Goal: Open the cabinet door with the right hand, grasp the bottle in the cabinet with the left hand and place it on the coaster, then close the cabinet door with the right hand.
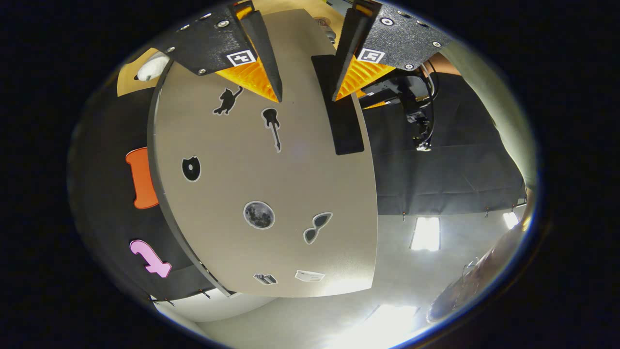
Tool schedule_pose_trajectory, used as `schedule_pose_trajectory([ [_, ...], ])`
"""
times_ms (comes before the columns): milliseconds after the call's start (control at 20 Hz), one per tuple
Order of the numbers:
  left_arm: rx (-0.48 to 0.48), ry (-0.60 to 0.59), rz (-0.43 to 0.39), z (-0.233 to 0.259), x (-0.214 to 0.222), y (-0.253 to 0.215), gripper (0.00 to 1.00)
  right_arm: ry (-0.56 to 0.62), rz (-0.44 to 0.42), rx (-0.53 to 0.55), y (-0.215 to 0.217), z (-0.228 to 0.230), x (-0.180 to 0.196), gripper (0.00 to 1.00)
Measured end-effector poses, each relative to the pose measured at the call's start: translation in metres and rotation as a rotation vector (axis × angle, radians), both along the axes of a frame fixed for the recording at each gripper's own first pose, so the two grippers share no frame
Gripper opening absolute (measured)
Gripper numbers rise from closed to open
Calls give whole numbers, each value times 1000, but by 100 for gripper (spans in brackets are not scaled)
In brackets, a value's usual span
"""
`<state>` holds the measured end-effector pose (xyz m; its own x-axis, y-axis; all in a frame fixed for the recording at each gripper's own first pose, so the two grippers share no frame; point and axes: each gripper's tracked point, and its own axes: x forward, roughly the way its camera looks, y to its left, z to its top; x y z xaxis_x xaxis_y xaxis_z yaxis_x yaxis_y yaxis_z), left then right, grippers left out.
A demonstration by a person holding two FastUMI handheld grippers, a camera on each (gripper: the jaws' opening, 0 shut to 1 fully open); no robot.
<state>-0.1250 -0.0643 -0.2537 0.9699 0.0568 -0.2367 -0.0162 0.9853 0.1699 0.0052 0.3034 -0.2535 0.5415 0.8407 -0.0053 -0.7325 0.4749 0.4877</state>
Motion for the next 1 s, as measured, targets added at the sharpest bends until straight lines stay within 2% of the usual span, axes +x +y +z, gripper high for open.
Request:
schedule_pose_trajectory([
  [200, -13, 8, 32, -6, 11, 24, 91, -2, -36, -20, 10, -3, 23, 62],
  [350, -31, 8, 34, -9, 22, 32, 91, -4, -21, -18, 25, -2, 22, 62],
  [600, -14, 3, 26, -15, 42, 42, 90, -13, -58, -58, 40, -6, 35, 62],
  [650, -10, 5, 24, -17, 45, 45, 94, -1, -42, -51, 44, -3, 31, 62],
  [700, -9, 7, 16, -19, 48, 45, 90, -3, -47, -55, 45, -3, 29, 63],
  [800, -13, 9, 4, -23, 53, 46, 90, -31, -91, -94, 45, -4, 33, 64],
  [850, -18, 13, -3, -25, 55, 47, 90, -39, -107, -108, 48, -4, 34, 60],
  [900, -22, 15, -9, -28, 57, 47, 94, -37, -119, -120, 51, -5, 36, 66],
  [1000, -22, 19, -21, -32, 61, 49, 90, -23, -154, -140, 52, -6, 37, 67],
])
